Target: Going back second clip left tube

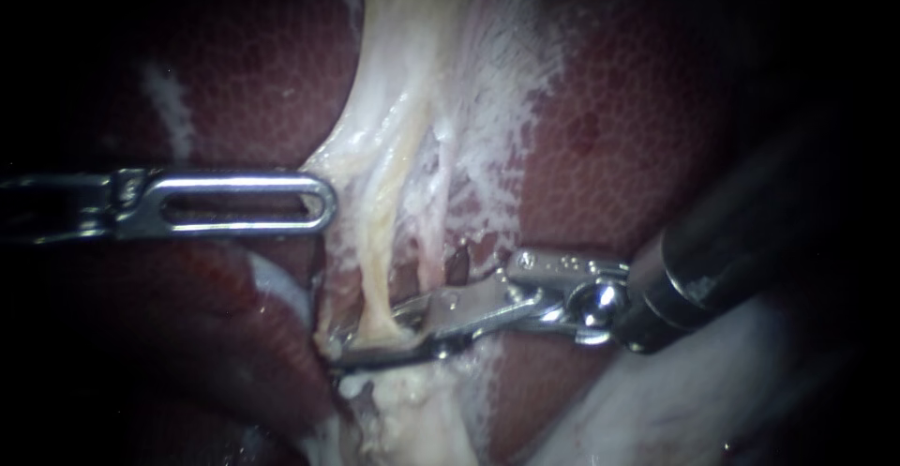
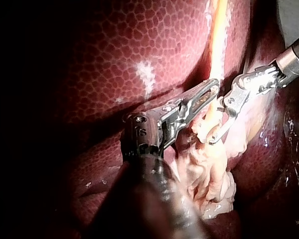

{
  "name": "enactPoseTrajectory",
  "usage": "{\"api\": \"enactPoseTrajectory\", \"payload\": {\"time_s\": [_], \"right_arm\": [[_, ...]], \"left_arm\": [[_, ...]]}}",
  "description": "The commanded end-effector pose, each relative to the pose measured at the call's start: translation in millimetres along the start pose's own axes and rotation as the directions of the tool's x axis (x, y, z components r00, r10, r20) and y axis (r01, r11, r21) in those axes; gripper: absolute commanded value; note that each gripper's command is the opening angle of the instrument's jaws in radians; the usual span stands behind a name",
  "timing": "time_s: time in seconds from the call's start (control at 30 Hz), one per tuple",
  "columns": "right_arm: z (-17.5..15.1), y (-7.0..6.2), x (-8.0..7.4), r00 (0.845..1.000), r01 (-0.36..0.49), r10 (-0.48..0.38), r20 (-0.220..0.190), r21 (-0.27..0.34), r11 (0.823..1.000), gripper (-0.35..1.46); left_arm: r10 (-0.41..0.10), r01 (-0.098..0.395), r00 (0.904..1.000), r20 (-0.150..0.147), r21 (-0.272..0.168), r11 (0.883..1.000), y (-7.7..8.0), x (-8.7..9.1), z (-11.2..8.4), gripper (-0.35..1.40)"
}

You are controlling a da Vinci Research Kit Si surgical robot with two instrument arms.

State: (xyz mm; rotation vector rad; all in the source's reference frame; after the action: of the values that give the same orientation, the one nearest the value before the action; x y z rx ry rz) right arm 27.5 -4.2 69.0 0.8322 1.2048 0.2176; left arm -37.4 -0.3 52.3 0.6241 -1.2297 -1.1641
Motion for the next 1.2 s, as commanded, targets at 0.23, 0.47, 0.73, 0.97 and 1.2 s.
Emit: {"api": "enactPoseTrajectory", "payload": {"time_s": [0.23, 0.47, 0.73, 0.97, 1.2], "right_arm": [[-0.1, 0.1, 0.0, 0.997, 0.077, -0.077, -0.001, -0.015, 0.997, 0.52], [-0.6, -0.1, 0.4, 0.993, 0.115, -0.115, -0.001, -0.013, 0.993, 0.53], [-1.5, 0.0, 1.3, 0.987, 0.161, -0.161, -0.002, -0.038, 0.986, 0.56], [-2.0, -0.2, 1.1, 0.986, 0.168, -0.168, 0.002, -0.047, 0.985, 0.58], [-4.5, -1.1, 0.5, 0.986, 0.167, -0.168, -0.001, -0.065, 0.984, 0.60]], "left_arm": [[0.001, -0.001, 1.0000, 0.001, -0.001, 1.000, 0.0, 0.1, 0.0, -0.35], [0.001, -0.001, 1.0000, 0.001, -0.001, 1.000, -0.1, 0.1, 0.0, -0.35], [0.001, -0.001, 1.0000, 0.001, -0.001, 1.000, -0.1, 0.1, 0.0, -0.35], [0.001, -0.001, 1.0000, 0.001, -0.001, 1.000, -0.1, 0.1, 0.0, -0.35], [0.001, -0.001, 1.0000, 0.000, 0.000, 1.000, 0.0, 0.1, -0.1, -0.35]]}}
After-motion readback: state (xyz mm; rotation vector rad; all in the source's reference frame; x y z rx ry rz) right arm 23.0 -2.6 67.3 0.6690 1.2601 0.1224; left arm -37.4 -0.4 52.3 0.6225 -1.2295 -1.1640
